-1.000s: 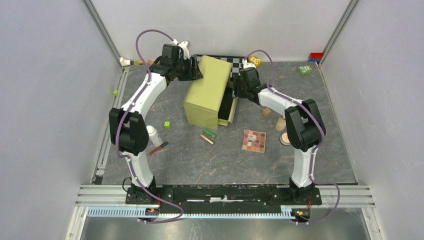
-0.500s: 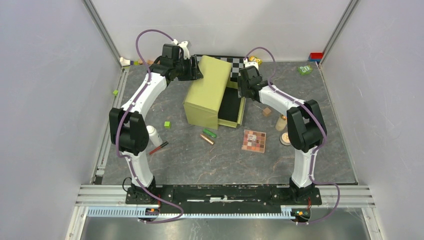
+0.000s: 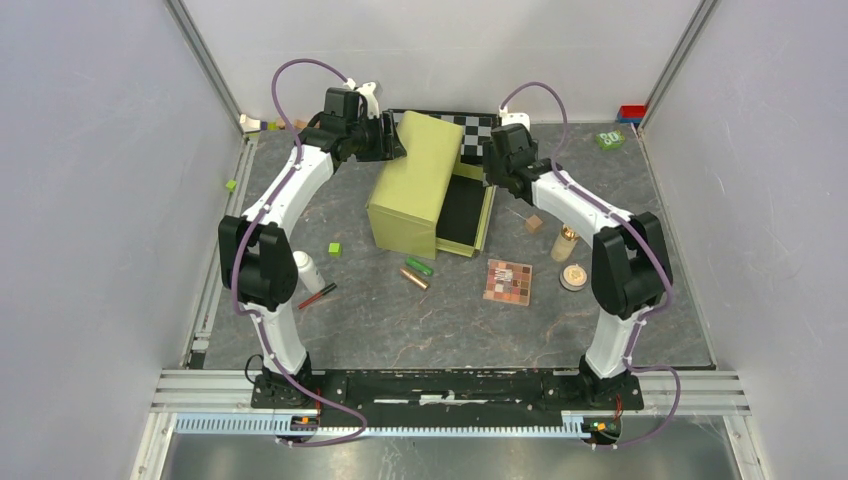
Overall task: Organize the makeup
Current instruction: Open the drawer in the storage box, then pick up the makeup from the center of the board.
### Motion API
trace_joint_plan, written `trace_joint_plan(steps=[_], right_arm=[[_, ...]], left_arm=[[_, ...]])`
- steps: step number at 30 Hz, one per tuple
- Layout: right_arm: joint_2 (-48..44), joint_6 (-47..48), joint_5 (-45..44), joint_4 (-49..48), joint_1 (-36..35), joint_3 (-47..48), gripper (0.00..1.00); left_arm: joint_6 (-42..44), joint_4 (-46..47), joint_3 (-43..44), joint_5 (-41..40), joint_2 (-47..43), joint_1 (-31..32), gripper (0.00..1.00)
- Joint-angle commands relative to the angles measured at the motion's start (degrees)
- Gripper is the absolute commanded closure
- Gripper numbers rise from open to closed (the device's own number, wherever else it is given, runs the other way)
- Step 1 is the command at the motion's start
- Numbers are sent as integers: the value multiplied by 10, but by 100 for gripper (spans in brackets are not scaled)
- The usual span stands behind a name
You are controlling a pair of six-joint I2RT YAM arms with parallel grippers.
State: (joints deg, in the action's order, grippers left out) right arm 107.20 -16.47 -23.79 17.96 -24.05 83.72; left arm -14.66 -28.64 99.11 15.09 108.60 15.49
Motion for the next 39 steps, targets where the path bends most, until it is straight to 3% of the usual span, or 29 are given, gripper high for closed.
trace_joint_plan(steps=[1,12,29,39], right_arm=[[-59,6,57,-50,1,-21,24],[-131,-22,197,-61,-4,-115,26],[-12,-40,104,6,-10,-67,24],[-22,-37,50,17,-10,-69,33]], left_arm=[[41,-105,-24,-68,45,-3,38],[41,-107,-22,-65,43,-3,38],[42,-108,-21,-67,44,-3,37],[43,-109,-19,-64,46,-3,37]])
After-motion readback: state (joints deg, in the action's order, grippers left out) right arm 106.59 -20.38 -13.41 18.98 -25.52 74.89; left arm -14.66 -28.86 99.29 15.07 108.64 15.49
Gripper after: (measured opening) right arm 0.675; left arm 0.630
